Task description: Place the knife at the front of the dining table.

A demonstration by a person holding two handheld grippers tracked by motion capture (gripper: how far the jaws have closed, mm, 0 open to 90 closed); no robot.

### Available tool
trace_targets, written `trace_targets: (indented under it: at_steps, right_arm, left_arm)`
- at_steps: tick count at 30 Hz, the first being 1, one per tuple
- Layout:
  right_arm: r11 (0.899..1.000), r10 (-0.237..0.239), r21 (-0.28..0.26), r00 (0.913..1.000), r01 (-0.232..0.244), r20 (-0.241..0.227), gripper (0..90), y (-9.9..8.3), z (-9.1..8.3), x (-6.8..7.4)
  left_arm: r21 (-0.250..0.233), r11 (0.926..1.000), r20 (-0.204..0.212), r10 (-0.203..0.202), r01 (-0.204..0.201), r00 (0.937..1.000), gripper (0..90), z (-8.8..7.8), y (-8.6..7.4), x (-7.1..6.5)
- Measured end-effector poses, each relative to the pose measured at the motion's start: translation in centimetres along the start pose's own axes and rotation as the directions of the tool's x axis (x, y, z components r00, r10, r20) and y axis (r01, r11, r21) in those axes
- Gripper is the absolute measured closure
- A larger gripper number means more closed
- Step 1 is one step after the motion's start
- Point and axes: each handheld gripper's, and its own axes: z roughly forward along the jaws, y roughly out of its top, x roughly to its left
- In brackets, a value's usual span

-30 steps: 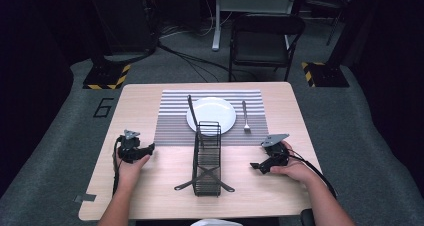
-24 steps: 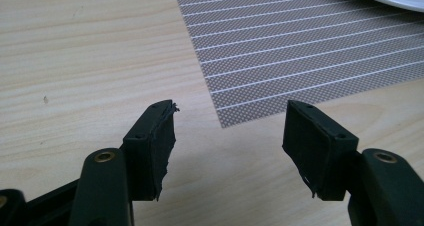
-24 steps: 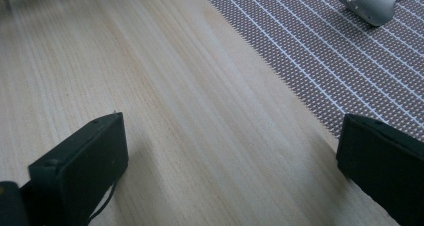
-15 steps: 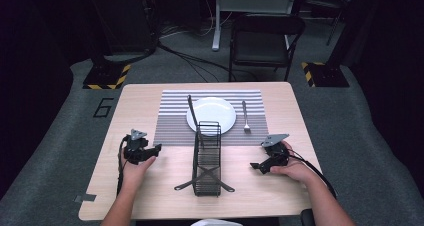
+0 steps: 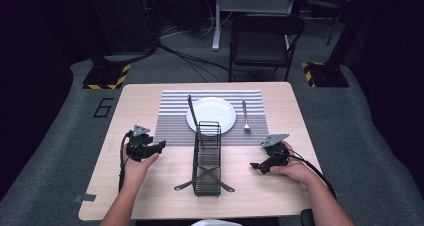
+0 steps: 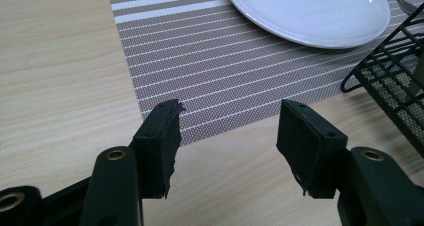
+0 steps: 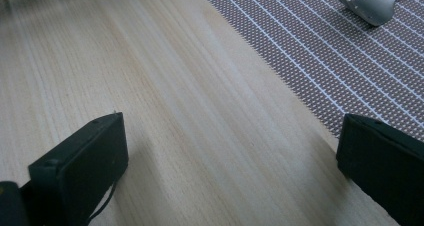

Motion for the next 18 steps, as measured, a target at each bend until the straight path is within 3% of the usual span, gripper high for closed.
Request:
trace_targets:
  at_steps: [10,17,18]
  right_arm:
    - [1.0,0.001,0.001,1.0,-0.001,0.0,0.0,0.0,0.0,0.0]
    - [1.0,0.0,0.0,1.0,0.0,0.0,0.0,0.0,0.0,0.0]
    - [1.0,0.0,0.0,1.0,0.0,0.0,0.0,0.0,0.0,0.0]
  left_arm:
    - [-0.016,0.9998,0.027,-0.01,0.011,0.9996,43.8,-0.4,2.0,-0.4]
    - [-0.005,0.9991,0.038,0.042,-0.042,0.9984,46.2,-0.6,3.6,-1.3]
    - [-0.01,0.9994,0.041,0.035,-0.034,0.9986,46.3,-0.6,3.7,-1.4]
